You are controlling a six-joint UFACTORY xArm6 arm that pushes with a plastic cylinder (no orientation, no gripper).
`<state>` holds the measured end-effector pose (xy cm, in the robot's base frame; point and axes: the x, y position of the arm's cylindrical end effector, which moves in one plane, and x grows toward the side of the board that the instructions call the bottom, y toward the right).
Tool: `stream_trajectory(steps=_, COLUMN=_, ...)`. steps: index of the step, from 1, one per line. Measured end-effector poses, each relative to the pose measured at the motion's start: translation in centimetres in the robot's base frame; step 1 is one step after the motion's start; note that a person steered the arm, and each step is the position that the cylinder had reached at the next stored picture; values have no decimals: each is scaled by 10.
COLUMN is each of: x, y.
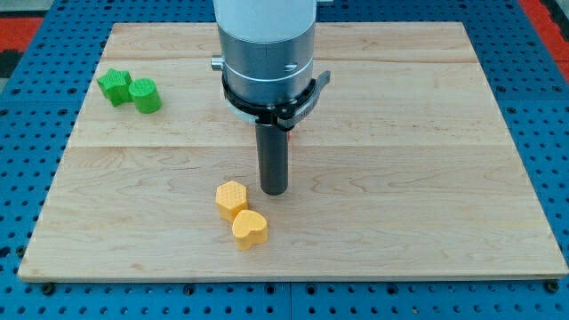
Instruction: Move your arm above the yellow hexagon
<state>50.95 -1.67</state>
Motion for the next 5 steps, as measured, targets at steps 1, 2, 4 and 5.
stream_trajectory(steps=1, x=-2, y=0)
stream_trajectory(steps=2, x=-4, y=0)
stream_trajectory(steps=4, x=-7, y=1)
stream_trajectory(steps=5, x=-13, y=3)
